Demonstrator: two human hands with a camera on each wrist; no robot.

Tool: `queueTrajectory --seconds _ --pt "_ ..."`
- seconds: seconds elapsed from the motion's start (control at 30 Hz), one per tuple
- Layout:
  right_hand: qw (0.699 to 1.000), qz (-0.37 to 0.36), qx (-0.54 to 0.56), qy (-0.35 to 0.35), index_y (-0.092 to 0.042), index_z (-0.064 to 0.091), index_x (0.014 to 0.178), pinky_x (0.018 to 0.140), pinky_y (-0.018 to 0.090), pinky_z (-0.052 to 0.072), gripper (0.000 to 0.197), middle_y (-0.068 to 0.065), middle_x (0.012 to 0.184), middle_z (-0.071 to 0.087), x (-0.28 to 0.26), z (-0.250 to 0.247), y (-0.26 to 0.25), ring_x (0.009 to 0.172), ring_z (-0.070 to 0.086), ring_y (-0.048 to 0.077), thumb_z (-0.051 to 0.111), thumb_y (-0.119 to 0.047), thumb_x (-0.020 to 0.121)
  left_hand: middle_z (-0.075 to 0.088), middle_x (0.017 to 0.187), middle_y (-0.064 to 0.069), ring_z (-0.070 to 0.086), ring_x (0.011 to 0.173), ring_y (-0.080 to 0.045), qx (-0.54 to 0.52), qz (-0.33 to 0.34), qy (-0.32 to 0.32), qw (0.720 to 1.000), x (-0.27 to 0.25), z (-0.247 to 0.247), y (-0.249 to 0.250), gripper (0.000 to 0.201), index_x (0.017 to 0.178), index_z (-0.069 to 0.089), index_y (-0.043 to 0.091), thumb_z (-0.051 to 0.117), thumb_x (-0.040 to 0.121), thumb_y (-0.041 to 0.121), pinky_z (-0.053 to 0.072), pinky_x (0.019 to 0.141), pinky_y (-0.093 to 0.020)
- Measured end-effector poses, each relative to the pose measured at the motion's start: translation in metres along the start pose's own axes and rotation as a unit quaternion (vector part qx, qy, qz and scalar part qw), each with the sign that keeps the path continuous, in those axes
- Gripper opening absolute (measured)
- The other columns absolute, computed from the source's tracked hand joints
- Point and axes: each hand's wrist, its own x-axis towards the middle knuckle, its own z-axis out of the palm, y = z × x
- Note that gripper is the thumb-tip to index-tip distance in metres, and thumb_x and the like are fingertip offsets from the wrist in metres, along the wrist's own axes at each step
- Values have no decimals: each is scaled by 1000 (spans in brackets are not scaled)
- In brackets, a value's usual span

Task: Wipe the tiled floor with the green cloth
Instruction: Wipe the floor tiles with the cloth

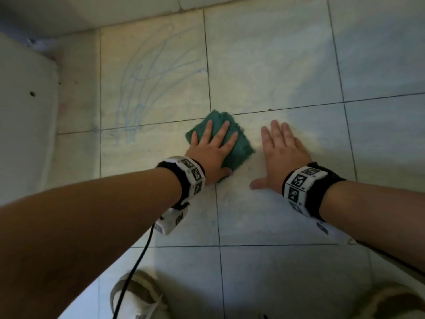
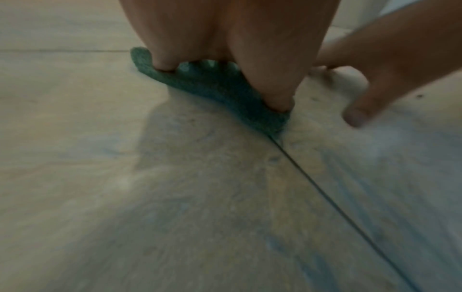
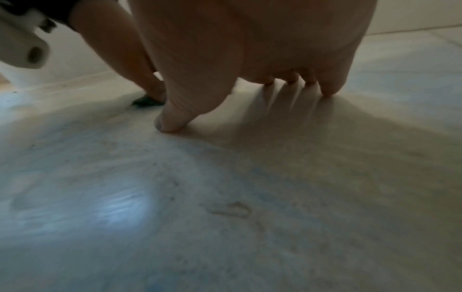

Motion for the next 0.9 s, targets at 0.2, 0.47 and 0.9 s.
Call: queueTrajectory --seconds 0.2,0.47,0.9 --pt "1000 1 11 14 -17 -16 156 124 47 11 150 10 164 -20 7 7 6 151 -14 34 72 -83 55 -29 160 3 -25 147 -35 40 42 1 998 19 -7 15 95 155 -14 35 50 91 65 -1 116 -62" --pt "1000 1 -9 1 -9 -3 157 123 49 11 144 13 163 -22 6 2 7 151 -15 35 68 -86 57 -26 162 6 -23 148 -35 -34 -27 29 999 68 -51 37 87 156 -10 38 43 93 66 -3 117 -64" --pt "989 -146 -24 -32 -34 -11 156 124 49 5 128 2 164 -24 13 -9 -48 150 -20 32 71 -75 68 -30 160 4 -21 148 -33 -220 -307 44 925 -65 53 -111 96 155 -16 36 47 90 68 3 120 -59"
